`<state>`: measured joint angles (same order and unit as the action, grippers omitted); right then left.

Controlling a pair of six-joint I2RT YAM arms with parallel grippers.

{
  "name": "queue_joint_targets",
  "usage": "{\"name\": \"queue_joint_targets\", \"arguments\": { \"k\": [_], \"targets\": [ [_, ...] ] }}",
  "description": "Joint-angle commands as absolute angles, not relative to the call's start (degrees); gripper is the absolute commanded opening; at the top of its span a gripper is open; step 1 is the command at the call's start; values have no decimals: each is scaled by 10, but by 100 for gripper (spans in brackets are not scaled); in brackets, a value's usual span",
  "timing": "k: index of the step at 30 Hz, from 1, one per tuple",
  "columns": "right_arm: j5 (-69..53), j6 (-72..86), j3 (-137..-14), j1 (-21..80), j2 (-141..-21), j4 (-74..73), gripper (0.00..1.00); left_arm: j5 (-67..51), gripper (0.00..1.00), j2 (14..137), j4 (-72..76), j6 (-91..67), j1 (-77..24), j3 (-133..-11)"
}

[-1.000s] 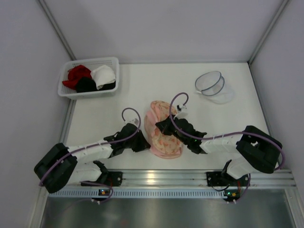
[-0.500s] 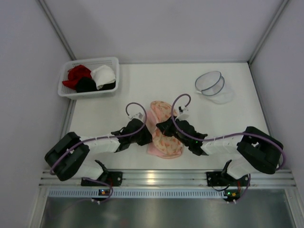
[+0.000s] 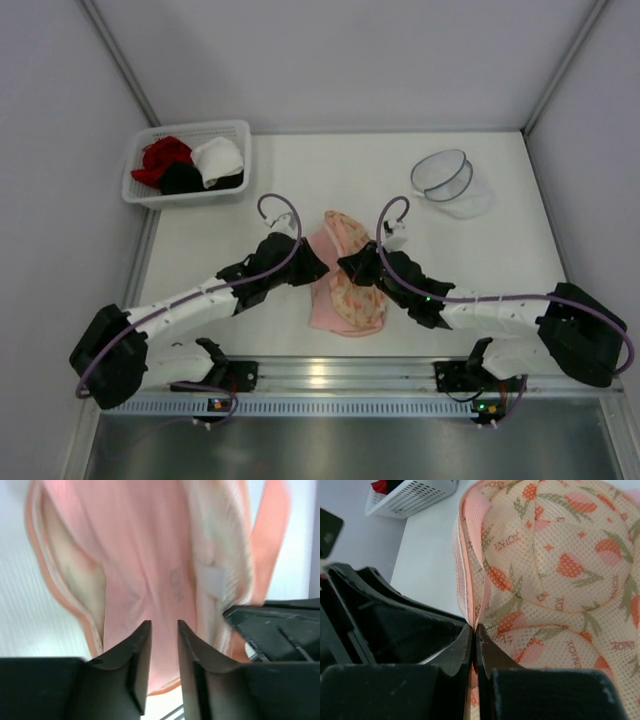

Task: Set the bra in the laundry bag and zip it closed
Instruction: Adjust the bra in the laundry bag, then open the laundry bag at the center of the board.

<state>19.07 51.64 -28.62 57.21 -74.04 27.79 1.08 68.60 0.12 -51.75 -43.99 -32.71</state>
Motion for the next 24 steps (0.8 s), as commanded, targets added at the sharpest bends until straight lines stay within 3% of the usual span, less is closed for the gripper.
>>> {"name": "queue_joint_targets", "arguments": {
  "k": [1, 4, 7, 20, 22, 24],
  "targets": [
    [195, 476, -307, 563, -685, 223, 0, 69, 37, 649, -62, -451, -424, -366],
    [197, 475, -281, 558, -651, 220, 0, 70, 52, 677, -71, -426, -402, -394],
    [217, 475, -263, 553, -615, 192, 0, 58, 60, 726, -76, -429, -399, -421],
    [242, 436, -218, 483, -503, -74, 2, 13, 60, 818, -67, -441, -400, -444],
    [257, 439, -221, 476, -483, -125, 13, 7, 60, 828, -63, -441, -401, -446],
    [286, 446, -232, 473, -476, -163, 41, 3, 60, 841, -54, -440, -402, -446]
  ]
}}
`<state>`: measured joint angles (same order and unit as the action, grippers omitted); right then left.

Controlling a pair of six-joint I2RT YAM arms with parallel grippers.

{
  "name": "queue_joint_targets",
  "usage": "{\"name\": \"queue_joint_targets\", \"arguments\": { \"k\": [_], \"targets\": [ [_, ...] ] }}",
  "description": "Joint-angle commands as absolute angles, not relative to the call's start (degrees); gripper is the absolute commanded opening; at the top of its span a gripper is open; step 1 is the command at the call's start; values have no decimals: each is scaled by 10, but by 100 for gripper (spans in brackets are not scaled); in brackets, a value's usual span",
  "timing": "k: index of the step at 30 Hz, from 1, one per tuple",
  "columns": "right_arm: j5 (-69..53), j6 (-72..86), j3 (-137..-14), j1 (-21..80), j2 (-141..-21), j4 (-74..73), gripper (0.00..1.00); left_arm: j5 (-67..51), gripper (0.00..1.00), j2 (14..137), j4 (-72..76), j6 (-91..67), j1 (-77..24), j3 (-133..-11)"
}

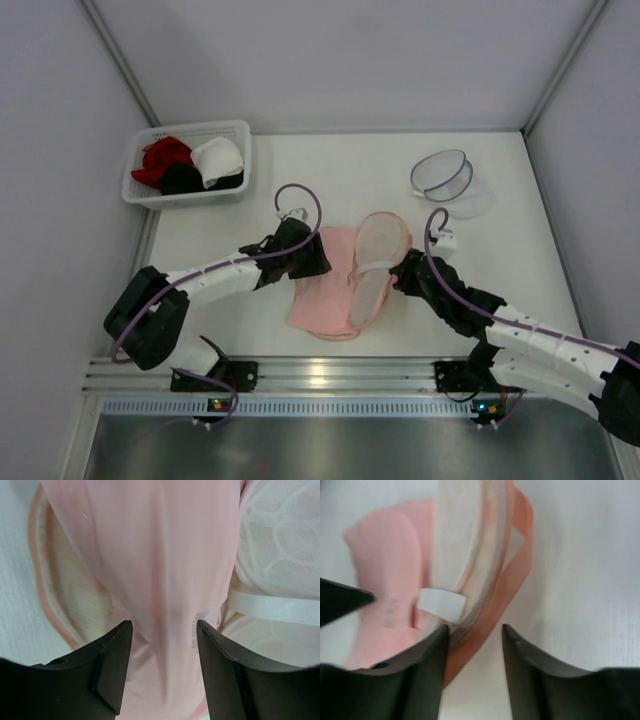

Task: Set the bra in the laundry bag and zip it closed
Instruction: Open the laundry bag at the center of the board.

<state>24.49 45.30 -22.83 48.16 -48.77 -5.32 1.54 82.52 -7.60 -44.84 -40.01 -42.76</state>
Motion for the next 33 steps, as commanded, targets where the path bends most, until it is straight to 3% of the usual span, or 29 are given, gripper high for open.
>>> {"name": "queue_joint_targets", "arguments": {
  "k": [1, 3, 8, 17, 25, 30, 31, 33],
  "targets": [
    [297, 452, -244, 469, -474, -205, 52, 3, 60, 850, -46, -441, -403, -446],
    [315, 443, -261, 468, -475, -235, 73, -9, 59, 860, -44, -441, -404, -453],
    [322, 387, -325, 467, -475, -291, 96, 20, 58, 879, -54, -436, -404, -459],
    [243, 291, -413, 424, -480, -344, 99, 80, 59, 819, -139, -371, -391, -521],
    [168, 338, -332, 388, -500, -201, 98, 98, 59, 773, -162, -345, -333, -504],
    [126, 345, -312, 385, -561, -115, 98, 6, 56, 798, -133, -321, -291, -478],
    [125, 345, -315, 384, -570, -112, 98, -70, 56, 802, -121, -309, -291, -475],
    [125, 342, -323, 384, -591, -109, 98, -110, 58, 809, -80, -295, -290, -466]
  ]
}}
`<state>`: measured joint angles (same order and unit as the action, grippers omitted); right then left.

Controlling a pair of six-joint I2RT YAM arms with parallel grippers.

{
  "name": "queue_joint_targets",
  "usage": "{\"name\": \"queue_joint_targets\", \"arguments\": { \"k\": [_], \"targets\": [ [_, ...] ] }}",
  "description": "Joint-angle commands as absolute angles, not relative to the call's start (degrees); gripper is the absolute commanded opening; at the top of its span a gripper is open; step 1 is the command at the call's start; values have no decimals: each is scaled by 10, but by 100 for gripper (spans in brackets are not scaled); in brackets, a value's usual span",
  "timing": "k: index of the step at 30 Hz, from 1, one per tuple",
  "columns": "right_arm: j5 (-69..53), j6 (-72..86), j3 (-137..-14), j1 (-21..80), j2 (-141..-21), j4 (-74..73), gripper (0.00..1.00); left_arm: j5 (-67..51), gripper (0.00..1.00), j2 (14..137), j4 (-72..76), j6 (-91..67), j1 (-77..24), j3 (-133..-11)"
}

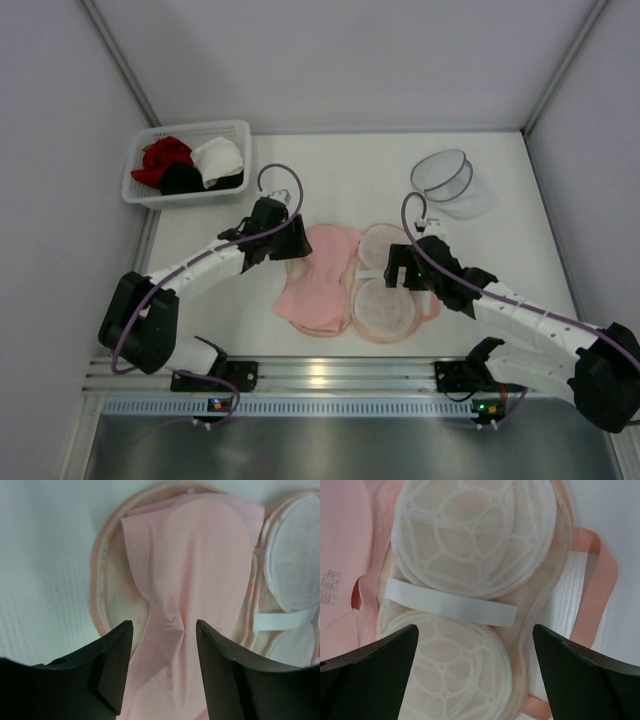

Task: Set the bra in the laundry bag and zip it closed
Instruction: Open the laundry bag at the center of the board, then pick up the bra from the laundry bag.

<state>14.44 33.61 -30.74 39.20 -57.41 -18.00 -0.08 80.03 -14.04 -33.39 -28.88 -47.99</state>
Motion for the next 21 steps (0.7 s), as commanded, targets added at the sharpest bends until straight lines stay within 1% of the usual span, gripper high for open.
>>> {"name": "queue_joint_targets", "arguments": {
  "k": [1, 2, 6, 12, 15, 18, 19, 21],
  "targets": [
    [126, 341, -326, 384, -596, -108, 98, -127, 59, 812, -74, -291, -291, -461],
    [127, 340, -328, 384, -598, -107, 99, -131, 62, 813, -72, -283, -291, -461],
    [142, 344, -325, 384, -585, -103, 99, -162, 65, 830, -67, -274, -292, -462],
    [149, 340, -330, 376, -581, -109, 99, -185, 65, 878, -47, -279, -294, -454],
    [149, 344, -325, 374, -579, -109, 99, -194, 62, 896, -40, -280, -299, -458],
    [151, 348, -321, 375, -572, -110, 99, -197, 52, 911, -37, -284, -308, -467],
    [151, 350, -318, 374, -570, -109, 99, -198, 35, 914, -36, -285, -311, -468],
    [152, 352, -317, 374, -565, -109, 99, -196, 21, 911, -37, -287, -316, -472]
  ]
}}
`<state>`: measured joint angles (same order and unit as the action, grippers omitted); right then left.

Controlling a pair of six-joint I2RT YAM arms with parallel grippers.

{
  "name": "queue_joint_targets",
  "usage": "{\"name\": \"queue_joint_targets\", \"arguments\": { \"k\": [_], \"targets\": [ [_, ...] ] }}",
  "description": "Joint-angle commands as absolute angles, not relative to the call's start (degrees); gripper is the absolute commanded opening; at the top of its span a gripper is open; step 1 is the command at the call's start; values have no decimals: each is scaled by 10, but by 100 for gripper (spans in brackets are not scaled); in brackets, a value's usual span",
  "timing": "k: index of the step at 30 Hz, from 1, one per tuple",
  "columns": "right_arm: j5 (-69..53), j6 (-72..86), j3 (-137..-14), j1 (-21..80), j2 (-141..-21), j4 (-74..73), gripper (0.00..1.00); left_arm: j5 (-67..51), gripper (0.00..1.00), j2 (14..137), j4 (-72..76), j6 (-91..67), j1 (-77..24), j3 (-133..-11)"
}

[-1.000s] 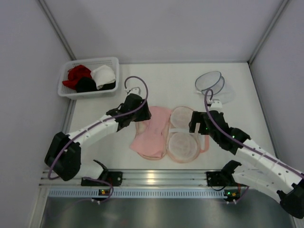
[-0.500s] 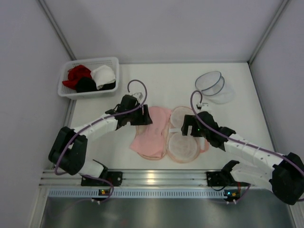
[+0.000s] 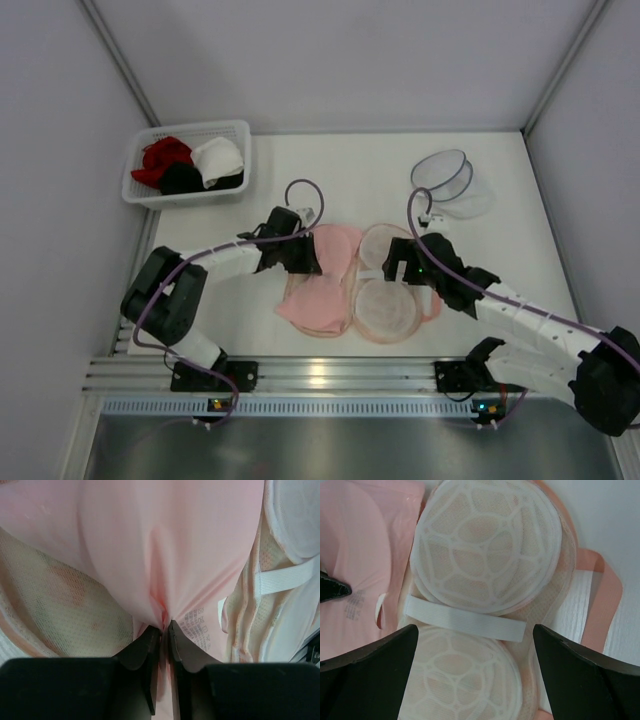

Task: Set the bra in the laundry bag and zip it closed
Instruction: Pick up the bra from the laundry bag, then adjust the bra.

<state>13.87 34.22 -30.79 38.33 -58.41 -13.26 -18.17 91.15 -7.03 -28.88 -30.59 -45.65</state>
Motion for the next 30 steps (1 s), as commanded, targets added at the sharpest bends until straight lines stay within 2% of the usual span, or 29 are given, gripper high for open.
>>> {"name": "queue_joint_targets", "arguments": {
  "k": [1, 2, 8, 13, 19, 24, 30],
  "targets": [
    [152, 352, -316, 374, -563, -109, 99, -191, 16, 902, -38, -287, -315, -474],
    [151, 352, -316, 374, -562, -109, 99, -189, 10, 893, -40, -286, -316, -475],
    [122, 349, -289, 374, -548, -62, 99, -162, 2, 792, -96, -223, -316, -507],
    [96, 332, -265, 374, -548, 72, 99, -141, 2, 702, -80, -181, -316, -485],
    [50, 289, -278, 371, -578, 175, 99, -178, 2, 674, -7, -187, -320, -426],
    [-20, 369, -266, 351, -619, 293, 100, -192, 2, 660, 38, -196, -322, -397],
    [-39, 443, -260, 351, -718, 418, 99, -225, 2, 640, 92, -213, -321, -368]
  ]
}}
